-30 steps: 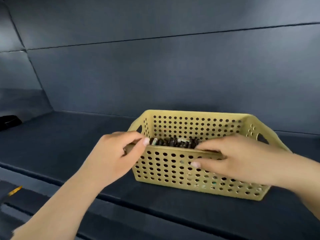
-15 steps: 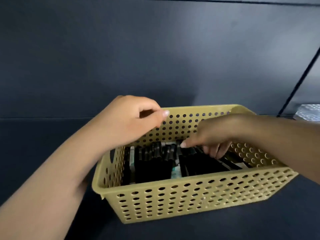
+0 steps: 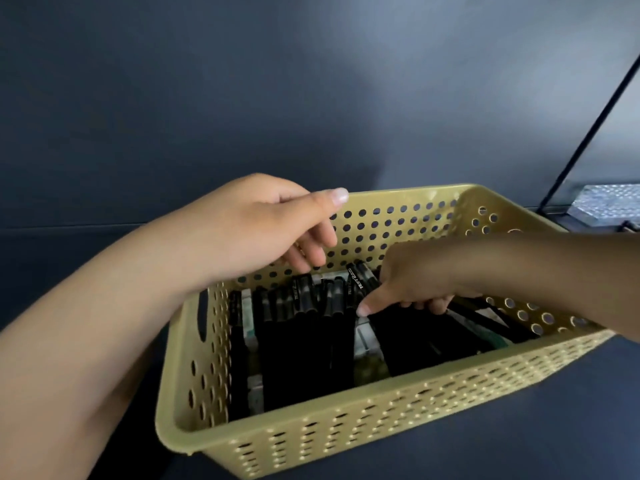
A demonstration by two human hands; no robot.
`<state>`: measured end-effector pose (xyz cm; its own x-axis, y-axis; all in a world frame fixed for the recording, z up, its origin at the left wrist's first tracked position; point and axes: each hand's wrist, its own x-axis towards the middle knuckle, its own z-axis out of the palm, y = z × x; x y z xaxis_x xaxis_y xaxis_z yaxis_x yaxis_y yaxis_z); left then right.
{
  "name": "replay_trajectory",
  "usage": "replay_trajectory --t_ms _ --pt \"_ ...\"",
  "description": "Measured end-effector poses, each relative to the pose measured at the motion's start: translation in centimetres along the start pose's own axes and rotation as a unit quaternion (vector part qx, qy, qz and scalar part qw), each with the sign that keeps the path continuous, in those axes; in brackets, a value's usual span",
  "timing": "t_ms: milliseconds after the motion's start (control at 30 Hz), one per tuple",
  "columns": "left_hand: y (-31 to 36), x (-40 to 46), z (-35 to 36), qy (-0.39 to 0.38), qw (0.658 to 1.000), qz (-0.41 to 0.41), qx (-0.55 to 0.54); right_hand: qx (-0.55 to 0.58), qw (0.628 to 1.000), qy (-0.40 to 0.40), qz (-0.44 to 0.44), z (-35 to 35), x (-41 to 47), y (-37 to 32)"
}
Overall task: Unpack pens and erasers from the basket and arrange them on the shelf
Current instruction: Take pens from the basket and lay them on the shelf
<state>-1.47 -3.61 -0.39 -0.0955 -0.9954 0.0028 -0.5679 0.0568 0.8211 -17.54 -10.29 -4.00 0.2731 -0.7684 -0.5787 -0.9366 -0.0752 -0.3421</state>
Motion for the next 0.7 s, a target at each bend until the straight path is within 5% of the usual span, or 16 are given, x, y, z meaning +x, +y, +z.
replay_trajectory --t_ms 200,433,567,700 --pt "-0.1 0.2 -0.4 0.001 0.998 -0.034 -0.061 0.144 0.989 -0.014 -0.013 -1.8 -1.3 0.0" --pt "-0.1 -0.2 -1.3 -0.038 0.986 -0.018 -0.161 0.374 0.89 0.021 -0.26 -4.9 -5.4 -3.8" --pt "-0.3 -0.4 -1.9 -0.118 0.954 0.006 -0.275 0.37 0.868 0.007 -0.332 -5.5 -6.0 -5.4" --pt "-0.8 -0.2 -2.4 -0.147 0.927 -0.004 -0.344 0.323 0.883 -0.042 -0.337 -5.4 -4.5 -5.0"
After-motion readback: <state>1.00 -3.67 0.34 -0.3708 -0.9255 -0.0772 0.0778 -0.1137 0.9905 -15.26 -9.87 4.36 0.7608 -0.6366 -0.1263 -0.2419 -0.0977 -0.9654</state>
